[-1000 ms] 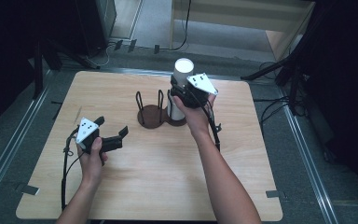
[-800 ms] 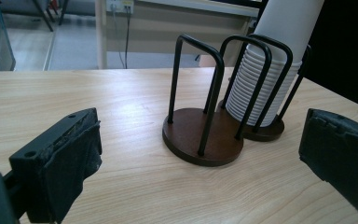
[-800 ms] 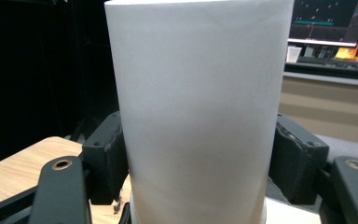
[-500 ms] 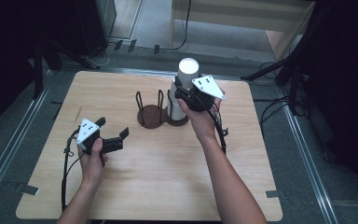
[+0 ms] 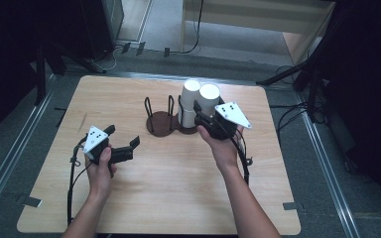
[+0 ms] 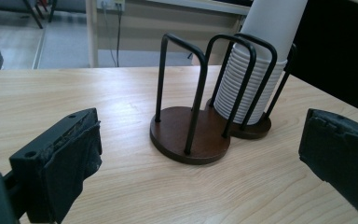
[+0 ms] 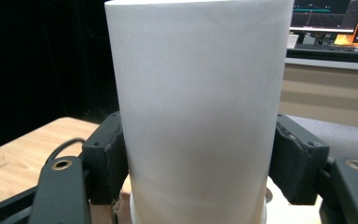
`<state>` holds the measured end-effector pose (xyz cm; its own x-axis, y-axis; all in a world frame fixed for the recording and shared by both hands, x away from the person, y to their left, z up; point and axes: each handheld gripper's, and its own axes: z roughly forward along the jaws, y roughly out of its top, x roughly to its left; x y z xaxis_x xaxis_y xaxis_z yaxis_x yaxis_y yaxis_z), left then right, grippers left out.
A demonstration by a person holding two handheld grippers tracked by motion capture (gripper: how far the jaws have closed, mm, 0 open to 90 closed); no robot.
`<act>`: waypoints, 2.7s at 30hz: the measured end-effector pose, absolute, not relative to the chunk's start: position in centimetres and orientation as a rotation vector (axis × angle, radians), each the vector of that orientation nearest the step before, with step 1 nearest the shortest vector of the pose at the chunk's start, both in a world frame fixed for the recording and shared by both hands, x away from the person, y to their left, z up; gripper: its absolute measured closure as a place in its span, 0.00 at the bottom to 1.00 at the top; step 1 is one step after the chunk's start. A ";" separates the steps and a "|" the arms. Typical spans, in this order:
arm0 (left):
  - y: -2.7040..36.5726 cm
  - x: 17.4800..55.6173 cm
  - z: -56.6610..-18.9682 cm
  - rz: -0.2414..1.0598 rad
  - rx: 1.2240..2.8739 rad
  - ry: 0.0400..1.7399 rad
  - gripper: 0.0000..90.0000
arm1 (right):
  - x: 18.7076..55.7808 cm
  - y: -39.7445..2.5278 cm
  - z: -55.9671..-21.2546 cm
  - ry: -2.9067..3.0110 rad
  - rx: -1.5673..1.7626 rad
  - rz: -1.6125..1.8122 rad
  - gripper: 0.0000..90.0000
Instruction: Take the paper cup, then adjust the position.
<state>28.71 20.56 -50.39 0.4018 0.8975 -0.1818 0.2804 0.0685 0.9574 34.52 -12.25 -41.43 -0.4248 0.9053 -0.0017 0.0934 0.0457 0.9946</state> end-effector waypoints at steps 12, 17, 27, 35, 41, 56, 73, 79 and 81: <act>18.9 28.8 -49.0 0.650 1.499 1.070 0.00 | 31.6 -14.0 -44.2 1.628 1.071 1.435 0.33; 18.6 28.7 -48.7 0.657 1.511 1.046 0.00 | 30.7 -14.6 -45.5 1.634 1.089 1.434 0.33; 18.5 28.1 -48.2 0.638 1.516 1.023 0.00 | 28.8 -15.1 -48.3 1.702 1.067 1.357 0.33; 17.5 27.7 -48.6 0.584 1.548 1.018 0.00 | 28.4 -15.0 -49.5 1.731 1.045 1.317 0.32; 16.5 27.4 -48.1 0.504 1.554 0.974 0.00 | 28.3 -14.6 -49.8 1.753 0.978 1.245 0.32; 14.9 26.8 -46.7 0.427 1.633 0.901 0.00 | 28.0 -13.8 -50.1 1.752 0.805 1.132 0.32; 13.8 26.9 -46.7 0.371 1.675 0.877 0.06 | 27.3 -12.9 -50.1 1.760 0.644 1.040 0.32; 13.3 26.7 -46.6 0.358 1.698 0.844 0.06 | 27.0 -12.2 -50.2 1.755 0.573 1.008 0.32; 13.2 26.6 -46.6 0.348 1.711 0.832 0.06 | 26.9 -12.0 -50.2 1.754 0.539 0.997 0.32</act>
<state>26.64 13.16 -46.64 0.7055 0.6837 -0.1865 0.3473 -0.1043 0.9319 26.86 -11.99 -50.21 -0.3954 0.7386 -0.5461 -0.0908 0.5602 0.8234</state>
